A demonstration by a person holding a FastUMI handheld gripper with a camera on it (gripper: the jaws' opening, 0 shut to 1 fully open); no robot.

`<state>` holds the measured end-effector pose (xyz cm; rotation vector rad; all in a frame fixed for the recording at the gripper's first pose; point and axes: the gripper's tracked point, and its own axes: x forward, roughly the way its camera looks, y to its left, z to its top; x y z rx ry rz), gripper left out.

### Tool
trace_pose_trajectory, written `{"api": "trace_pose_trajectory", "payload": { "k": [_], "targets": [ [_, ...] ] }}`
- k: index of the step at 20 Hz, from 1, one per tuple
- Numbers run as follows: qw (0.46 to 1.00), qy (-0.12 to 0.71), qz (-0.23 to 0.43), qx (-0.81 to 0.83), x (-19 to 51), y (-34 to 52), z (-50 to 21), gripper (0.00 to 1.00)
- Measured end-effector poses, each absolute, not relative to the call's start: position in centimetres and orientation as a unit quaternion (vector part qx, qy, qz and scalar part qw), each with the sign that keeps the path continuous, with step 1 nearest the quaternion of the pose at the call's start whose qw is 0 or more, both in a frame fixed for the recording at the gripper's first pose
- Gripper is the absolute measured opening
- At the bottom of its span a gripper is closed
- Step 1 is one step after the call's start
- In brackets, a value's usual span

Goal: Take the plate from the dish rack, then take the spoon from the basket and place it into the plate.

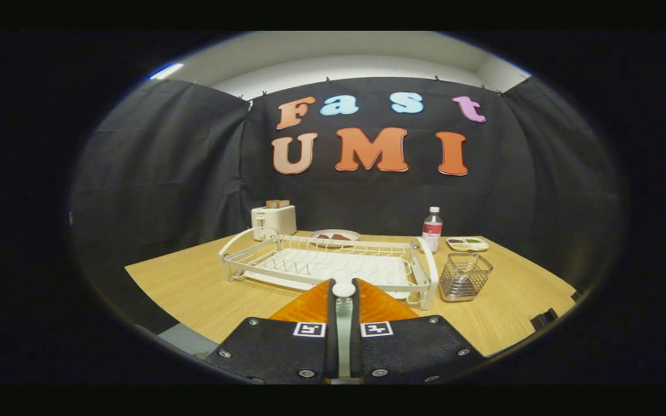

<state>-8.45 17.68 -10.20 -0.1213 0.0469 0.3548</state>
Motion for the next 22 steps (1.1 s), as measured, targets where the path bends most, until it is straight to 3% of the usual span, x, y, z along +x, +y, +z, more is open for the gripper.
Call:
{"api": "trace_pose_trajectory", "payload": {
  "k": [7,15,17,19,20,22],
  "targets": [
    [0.98,0.05,0.178,-0.078,-7.7,17.6,-11.9,0.1],
    [0.983,0.084,0.152,-0.068,-6.7,15.0,-13.0,0.25],
    [0.985,0.082,0.139,-0.055,-6.3,14.0,-12.6,0.39],
    [0.988,0.074,0.126,-0.049,-5.9,12.9,-11.8,0.61],
    [0.989,0.073,0.122,-0.047,-6.0,12.4,-11.4,0.78],
    [0.99,0.071,0.118,-0.043,-5.8,11.5,-10.7,0.94]
  ]
}}
